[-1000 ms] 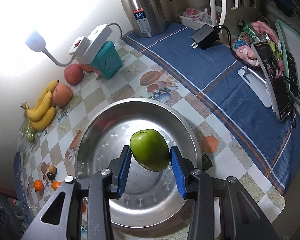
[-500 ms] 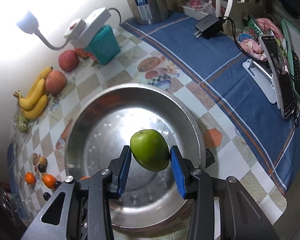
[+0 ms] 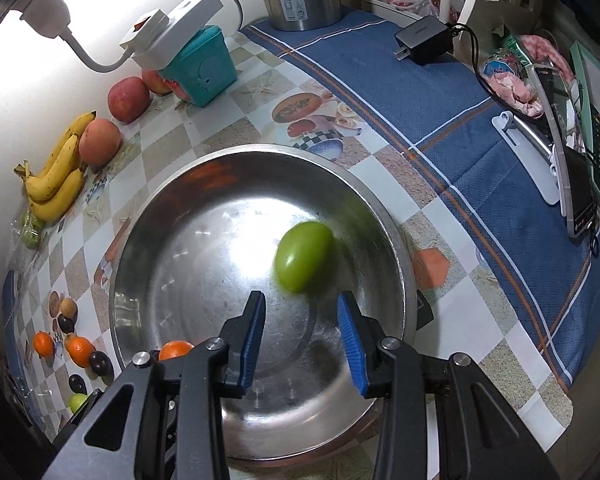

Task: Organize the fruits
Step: 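Carry the mango and orange over the steel bowl with both grippers, then open both grippers to drop the mango and orange into the bowl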

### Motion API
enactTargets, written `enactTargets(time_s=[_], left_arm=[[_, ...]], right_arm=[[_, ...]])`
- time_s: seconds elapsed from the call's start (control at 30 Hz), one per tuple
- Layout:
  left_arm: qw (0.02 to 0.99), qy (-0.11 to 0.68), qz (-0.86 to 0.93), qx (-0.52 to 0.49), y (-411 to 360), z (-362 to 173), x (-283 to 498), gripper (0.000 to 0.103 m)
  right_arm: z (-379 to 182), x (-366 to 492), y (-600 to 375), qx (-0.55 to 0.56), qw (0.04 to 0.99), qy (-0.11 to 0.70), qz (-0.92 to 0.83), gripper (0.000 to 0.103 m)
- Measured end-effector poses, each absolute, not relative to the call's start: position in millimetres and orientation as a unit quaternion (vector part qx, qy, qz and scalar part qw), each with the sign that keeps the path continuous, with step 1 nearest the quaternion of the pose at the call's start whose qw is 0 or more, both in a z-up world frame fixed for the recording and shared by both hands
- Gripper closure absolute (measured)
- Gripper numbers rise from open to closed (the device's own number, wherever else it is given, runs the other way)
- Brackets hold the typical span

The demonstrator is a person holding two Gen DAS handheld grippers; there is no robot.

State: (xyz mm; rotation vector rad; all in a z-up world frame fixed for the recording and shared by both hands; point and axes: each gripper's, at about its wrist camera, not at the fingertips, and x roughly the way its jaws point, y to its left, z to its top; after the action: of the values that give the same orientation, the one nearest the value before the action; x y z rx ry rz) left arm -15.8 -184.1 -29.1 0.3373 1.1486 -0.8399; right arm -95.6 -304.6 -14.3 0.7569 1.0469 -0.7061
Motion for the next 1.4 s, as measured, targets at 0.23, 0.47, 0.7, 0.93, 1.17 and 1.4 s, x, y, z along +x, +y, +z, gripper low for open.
enactTargets(time_s=[0.23, 0.47, 0.7, 0.93, 1.17, 1.4], left_arm=[[0.739, 0.529, -0.388, 0.152, -185, -29, -15, 0.041], [0.744, 0.518, -0.396, 0.147, -184, -16, -17, 0.041], [0.762, 0.510, -0.380, 0.122, -169, 5, -5, 0.039], [0.795, 0.521, -0.300, 0.077, -128, 14, 32, 0.039], [0.800, 0.555, -0.227, 0.035, -83, 11, 60, 0.039], [0.797, 0.578, -0.172, 0.039, -55, 5, 70, 0.036]], right_arm=[[-15, -94, -304, 0.344, 0.741, 0.479, -0.321, 0.064], [-10, -96, -304, 0.347, 0.746, 0.470, -0.321, 0.064], [3, -98, -305, 0.346, 0.757, 0.451, -0.321, 0.064], [2, -97, -304, 0.345, 0.757, 0.454, -0.320, 0.064], [3, -90, -295, 0.332, 0.763, 0.462, -0.307, 0.064], [11, -78, -278, 0.312, 0.779, 0.467, -0.279, 0.064]])
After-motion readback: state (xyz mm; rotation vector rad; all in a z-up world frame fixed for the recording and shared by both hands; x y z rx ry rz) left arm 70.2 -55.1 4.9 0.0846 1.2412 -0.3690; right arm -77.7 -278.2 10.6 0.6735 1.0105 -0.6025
